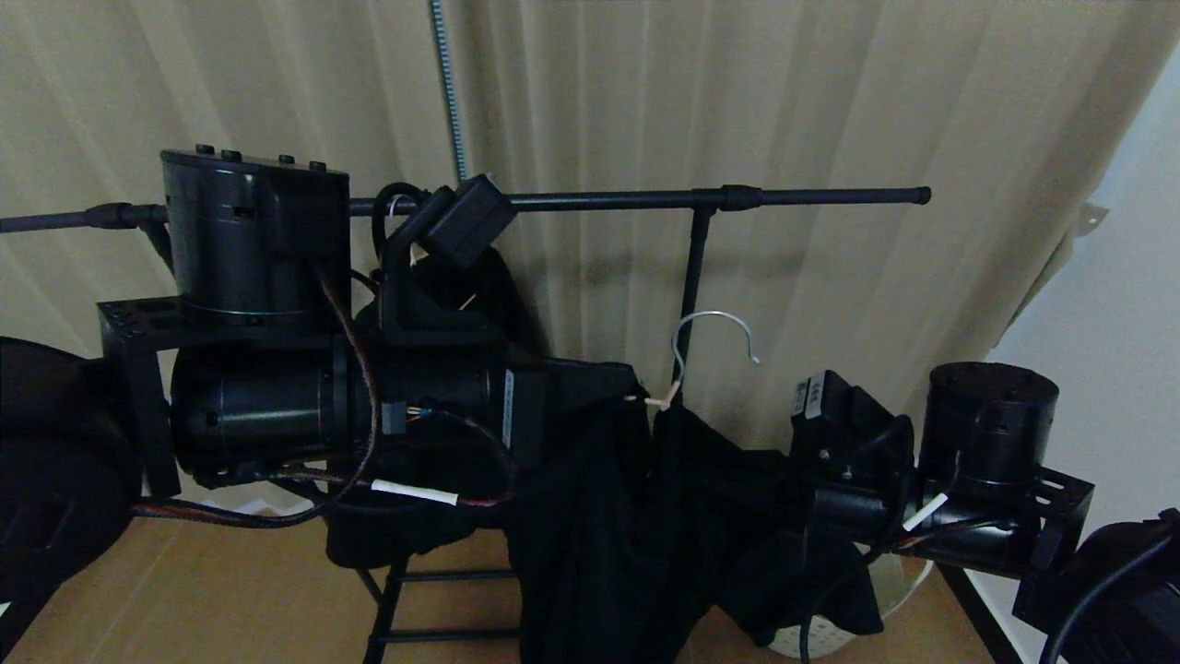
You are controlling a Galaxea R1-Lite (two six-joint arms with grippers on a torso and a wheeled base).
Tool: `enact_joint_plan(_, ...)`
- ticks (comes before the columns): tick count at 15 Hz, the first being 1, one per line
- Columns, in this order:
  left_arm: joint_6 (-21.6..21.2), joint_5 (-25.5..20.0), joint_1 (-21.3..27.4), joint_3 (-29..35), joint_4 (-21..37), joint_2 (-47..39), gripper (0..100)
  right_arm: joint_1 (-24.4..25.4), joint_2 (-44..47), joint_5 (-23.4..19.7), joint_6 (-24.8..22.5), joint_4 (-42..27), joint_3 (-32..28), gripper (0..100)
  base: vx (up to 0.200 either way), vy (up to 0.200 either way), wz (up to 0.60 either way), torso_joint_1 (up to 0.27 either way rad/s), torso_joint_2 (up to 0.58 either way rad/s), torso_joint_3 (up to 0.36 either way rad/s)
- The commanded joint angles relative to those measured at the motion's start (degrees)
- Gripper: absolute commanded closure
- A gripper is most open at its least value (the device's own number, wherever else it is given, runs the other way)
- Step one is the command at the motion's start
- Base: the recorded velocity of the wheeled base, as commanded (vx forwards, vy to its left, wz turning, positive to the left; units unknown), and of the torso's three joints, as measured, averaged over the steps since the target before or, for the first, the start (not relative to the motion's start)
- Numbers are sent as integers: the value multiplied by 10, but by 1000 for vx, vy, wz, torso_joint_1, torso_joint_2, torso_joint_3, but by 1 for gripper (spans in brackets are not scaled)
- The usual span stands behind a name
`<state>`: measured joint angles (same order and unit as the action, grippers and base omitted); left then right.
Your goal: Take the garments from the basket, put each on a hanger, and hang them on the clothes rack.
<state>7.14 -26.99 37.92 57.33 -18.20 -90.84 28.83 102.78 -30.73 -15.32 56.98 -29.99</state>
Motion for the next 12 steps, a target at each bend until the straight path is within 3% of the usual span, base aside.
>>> enact_joint_plan(1,-1,1,0,-6,1,-1,100,-7,0,-1,4,9,5,100,0,0,0,0,0,0)
enact_joint_plan(3,-12,2,0,-13,-1,1,100,-7,0,-1,4,9,6,100,0,0,0,0,0,0)
enact_joint_plan(4,-18,3,0,-14,-1,1,0,-7,-1,-1,4,9,6,100,0,0,0,0,0,0)
enact_joint_plan(8,-28,3,-7,-47,-4,54,0,-13,-6,-1,4,9,5,100,0,0,0,0,0,0)
enact_joint_plan(9,-46,3,-32,-75,-9,81,0,-19,-6,-2,4,9,6,100,0,0,0,0,0,0)
enact_joint_plan(11,-129,-25,-144,-152,-19,132,0,-35,-9,-14,4,9,6,100,0,0,0,0,0,0)
enact_joint_plan(12,-166,-89,-211,-188,-30,143,0,-41,-11,-35,3,9,6,100,0,0,0,0,0,0)
